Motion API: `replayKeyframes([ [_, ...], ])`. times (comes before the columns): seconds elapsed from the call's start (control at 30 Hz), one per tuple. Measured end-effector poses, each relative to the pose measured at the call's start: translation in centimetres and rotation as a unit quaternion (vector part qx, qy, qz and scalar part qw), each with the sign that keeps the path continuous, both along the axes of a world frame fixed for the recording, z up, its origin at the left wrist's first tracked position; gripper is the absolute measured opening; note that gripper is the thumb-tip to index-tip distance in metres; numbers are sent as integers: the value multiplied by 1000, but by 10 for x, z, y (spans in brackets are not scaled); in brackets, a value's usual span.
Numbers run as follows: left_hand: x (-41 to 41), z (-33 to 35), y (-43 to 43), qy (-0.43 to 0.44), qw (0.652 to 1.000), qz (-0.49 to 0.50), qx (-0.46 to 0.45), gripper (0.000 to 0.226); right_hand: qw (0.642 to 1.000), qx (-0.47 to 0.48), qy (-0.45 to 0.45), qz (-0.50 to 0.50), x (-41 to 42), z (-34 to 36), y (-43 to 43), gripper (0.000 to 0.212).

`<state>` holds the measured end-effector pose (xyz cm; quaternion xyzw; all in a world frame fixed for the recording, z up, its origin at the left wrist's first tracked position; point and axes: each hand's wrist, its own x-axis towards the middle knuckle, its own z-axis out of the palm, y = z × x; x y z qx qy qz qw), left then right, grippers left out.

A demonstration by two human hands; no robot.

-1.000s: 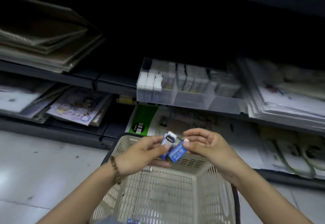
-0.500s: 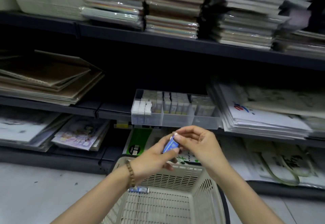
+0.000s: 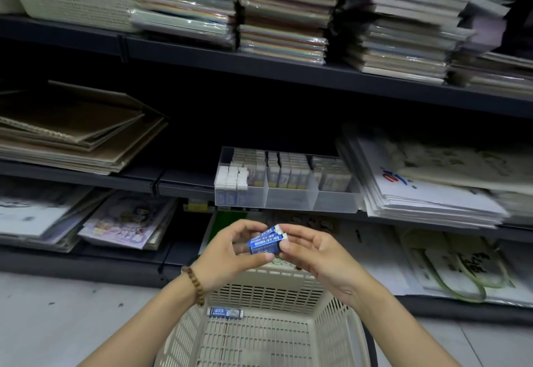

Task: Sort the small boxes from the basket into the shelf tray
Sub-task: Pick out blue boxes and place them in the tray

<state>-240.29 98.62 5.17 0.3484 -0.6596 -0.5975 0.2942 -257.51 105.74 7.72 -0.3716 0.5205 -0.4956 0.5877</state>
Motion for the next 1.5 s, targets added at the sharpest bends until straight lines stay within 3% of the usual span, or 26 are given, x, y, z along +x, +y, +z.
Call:
replayKeyframes([
  [0.27,17,-3,-12,70,991,-17,109,50,999,-38,30,-20,11,-1,-17,37],
  [0.43,23,-4,-29,61,996,16,66,51,999,-32,29,-16,14,-3,-28,45],
  [0.53,18,5,-47,76,996,37,29,39,999,-38,28,-16,10,7,-47,39],
  [0.67,-1,22,-82,94,993,69,-22,43,996,-54,68,-2,-6,38,-93,24],
  [0.77,-5,25,-107,101,982,136,-85,51,988,-59,143,-11,-19,55,-129,28],
  [0.87,-2,11,-126,84,974,185,-97,55,951,-47,307,-2,-26,60,-159,35],
  [0.97,-3,-12,-140,24,975,207,-74,62,855,-6,516,36,-21,50,-188,51],
  [1.03,-4,-25,-144,-1,979,199,-32,65,805,9,592,47,-11,39,-200,56],
  [1.1,-3,-36,-147,-9,984,180,-18,61,789,5,613,40,-1,29,-207,56],
  [1.17,-1,-40,-147,3,987,161,-29,46,789,1,613,30,5,20,-211,56],
  [1.3,0,-46,-148,29,986,162,-21,57,807,8,590,-12,6,10,-212,59],
  [1.37,-1,-47,-148,38,986,164,-20,58,835,34,547,-47,5,7,-214,59],
  [1.43,-2,-48,-148,39,985,164,-23,58,870,60,482,-89,4,6,-217,46],
  [1.5,-2,-49,-148,43,984,169,-22,58,881,69,453,-119,4,6,-219,33],
])
